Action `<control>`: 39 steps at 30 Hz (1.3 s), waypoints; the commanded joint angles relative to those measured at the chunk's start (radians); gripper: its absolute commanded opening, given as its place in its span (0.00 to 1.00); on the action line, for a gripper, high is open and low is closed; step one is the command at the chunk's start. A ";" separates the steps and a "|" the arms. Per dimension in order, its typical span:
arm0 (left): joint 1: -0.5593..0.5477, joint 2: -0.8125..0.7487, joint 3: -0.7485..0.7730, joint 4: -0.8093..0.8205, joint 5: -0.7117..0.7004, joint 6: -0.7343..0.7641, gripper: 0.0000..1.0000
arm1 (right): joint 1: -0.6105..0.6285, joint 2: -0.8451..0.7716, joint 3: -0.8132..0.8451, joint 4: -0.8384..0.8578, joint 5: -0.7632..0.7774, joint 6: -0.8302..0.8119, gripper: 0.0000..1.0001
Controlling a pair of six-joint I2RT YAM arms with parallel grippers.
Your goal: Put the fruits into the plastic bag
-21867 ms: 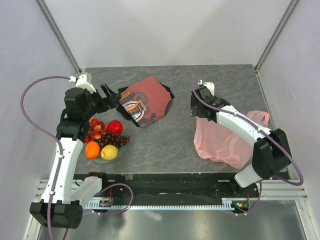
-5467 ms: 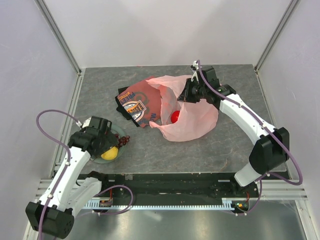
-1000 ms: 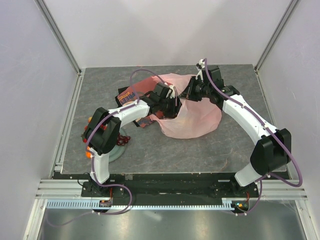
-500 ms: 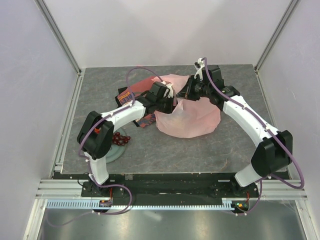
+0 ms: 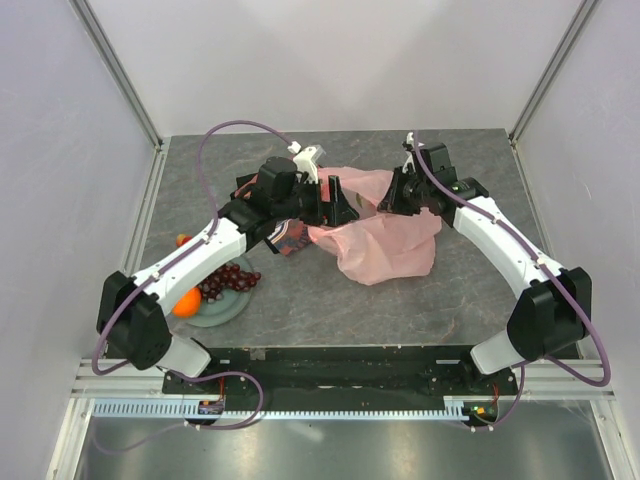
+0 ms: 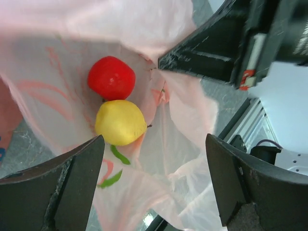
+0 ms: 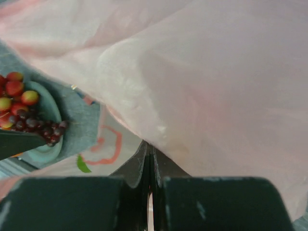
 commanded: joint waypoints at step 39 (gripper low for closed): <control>0.027 0.148 0.064 0.091 -0.189 0.700 0.95 | -0.018 0.092 0.180 -0.177 -0.014 -0.203 0.09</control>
